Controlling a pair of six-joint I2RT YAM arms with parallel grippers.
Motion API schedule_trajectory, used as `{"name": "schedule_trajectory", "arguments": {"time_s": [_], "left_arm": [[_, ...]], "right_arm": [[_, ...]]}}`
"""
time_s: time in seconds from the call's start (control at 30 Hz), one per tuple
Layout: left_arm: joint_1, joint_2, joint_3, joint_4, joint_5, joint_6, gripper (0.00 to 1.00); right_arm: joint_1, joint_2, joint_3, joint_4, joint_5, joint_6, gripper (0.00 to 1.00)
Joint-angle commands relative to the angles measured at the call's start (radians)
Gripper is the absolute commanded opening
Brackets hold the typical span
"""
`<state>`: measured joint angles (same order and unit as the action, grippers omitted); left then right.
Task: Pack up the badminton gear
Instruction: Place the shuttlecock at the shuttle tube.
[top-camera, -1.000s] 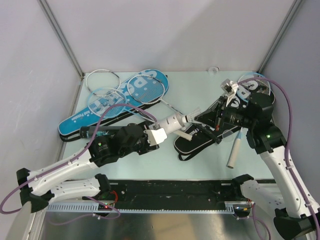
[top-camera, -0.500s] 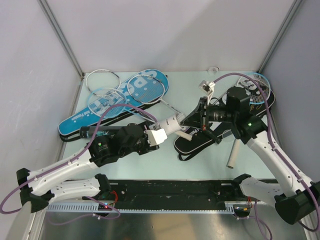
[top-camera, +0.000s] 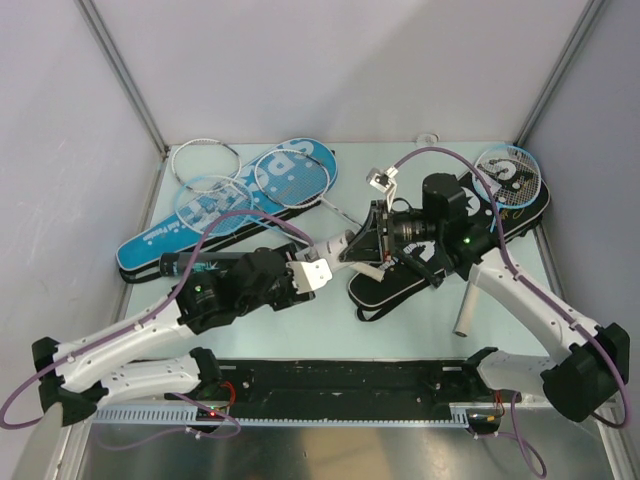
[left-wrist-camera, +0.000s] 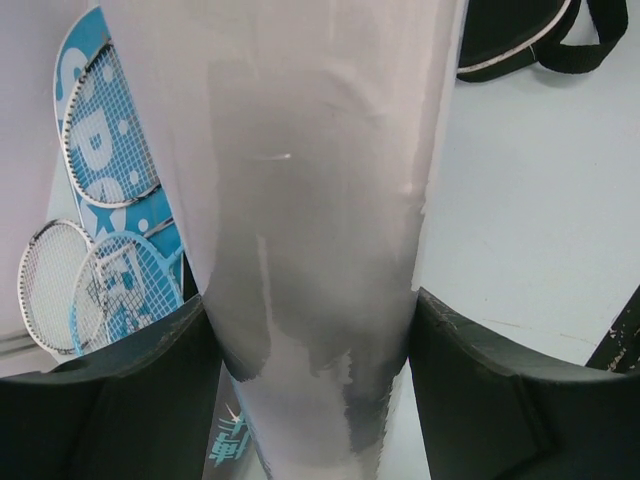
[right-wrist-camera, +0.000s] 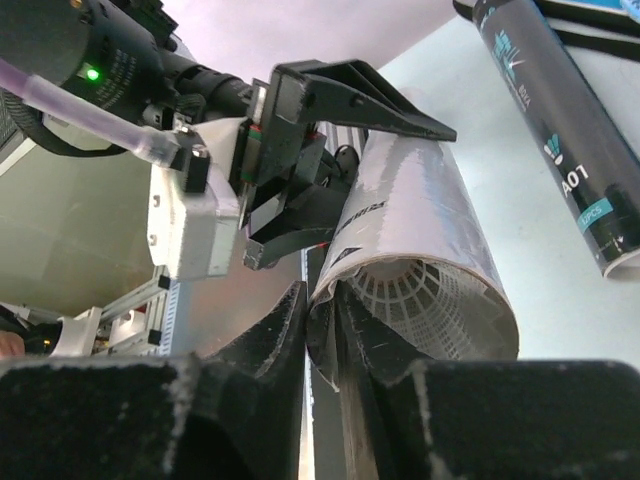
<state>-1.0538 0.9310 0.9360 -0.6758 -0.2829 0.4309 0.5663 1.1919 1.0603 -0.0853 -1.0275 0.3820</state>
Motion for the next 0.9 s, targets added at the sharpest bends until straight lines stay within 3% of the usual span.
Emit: {"name": "schedule_trajectory", "arguments": {"time_s": [0.0,0.23,0.3,0.57,0.73,0.87], "left_arm": [[-0.010,-0.039,0.020,0.140,0.006,0.040,0.21],[-0.011,-0.064,-0.001,0.141,-0.036,0.028,0.22],[-0.011,-0.077,-0.010,0.142,-0.037,0.020,0.22],[-0.011,-0.105,-0.037,0.144,-0.043,0.011,0.23],[-0.011,-0.141,-0.044,0.143,-0.066,-0.005,0.23],[-0.011,-0.204,-0.068,0.142,-0.057,-0.033,0.24]], "right_arm": [[0.010,0.006,-0.011,0.015,0.041,0.038,0.25],[-0.046,-0.105,-0.011,0.030,0.155,0.133,0.64],[-0.059,-0.135,-0.011,0.023,0.174,0.141,0.69],[-0.124,-0.211,-0.011,0.046,0.291,0.178,0.69],[-0.140,-0.200,-0.011,-0.077,0.558,0.054,0.67],[-0.193,-0.115,-0.011,-0.095,0.578,-0.108,0.66]]}}
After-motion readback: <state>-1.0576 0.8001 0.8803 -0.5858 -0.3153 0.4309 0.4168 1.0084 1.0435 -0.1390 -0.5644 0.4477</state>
